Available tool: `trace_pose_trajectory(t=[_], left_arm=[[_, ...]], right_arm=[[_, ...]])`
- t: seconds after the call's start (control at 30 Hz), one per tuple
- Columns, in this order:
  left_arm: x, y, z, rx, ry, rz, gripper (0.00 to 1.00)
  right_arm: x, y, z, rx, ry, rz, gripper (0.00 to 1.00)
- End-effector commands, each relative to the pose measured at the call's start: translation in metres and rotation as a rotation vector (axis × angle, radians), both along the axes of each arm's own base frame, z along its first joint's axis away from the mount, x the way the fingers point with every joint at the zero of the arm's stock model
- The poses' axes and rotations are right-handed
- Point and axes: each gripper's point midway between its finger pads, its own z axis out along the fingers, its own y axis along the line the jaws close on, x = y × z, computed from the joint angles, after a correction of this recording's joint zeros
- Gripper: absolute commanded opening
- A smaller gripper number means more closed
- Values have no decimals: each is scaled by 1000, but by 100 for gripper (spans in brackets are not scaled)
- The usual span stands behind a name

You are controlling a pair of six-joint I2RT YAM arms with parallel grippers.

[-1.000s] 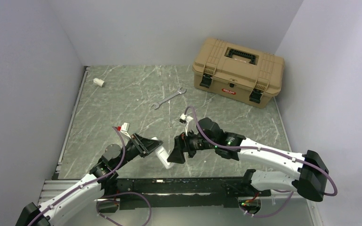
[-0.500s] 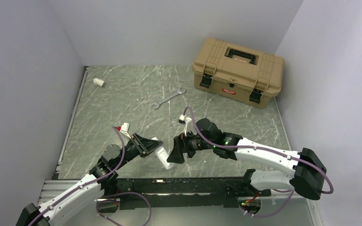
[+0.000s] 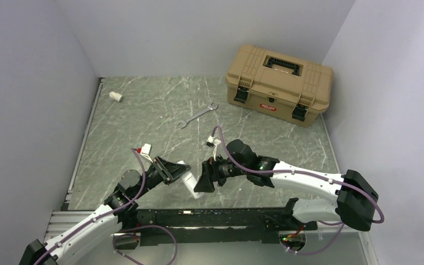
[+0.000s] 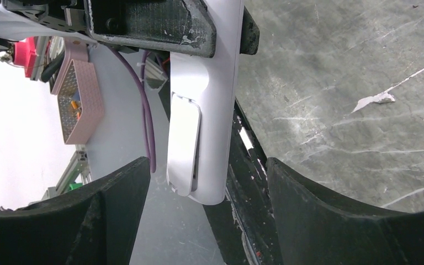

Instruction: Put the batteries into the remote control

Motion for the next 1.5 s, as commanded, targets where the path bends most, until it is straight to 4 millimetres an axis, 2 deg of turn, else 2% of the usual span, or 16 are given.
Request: trace_pose_trajectory(t=[0.0, 0.3, 0.43, 1.47], left_arm=[[-4, 0, 12, -51, -36, -17, 0], [-6, -1, 16, -72, -42, -27, 0], [-7, -1, 18, -86, -44, -30, 0], [-15, -3, 37, -154, -86, -76, 0]], right_arm=[[2, 8, 12, 64, -19, 18, 77], [4, 13, 14, 91, -21, 18, 56], [6, 16, 15, 99, -21, 20, 51], [21, 34, 23, 155, -29, 55, 33]])
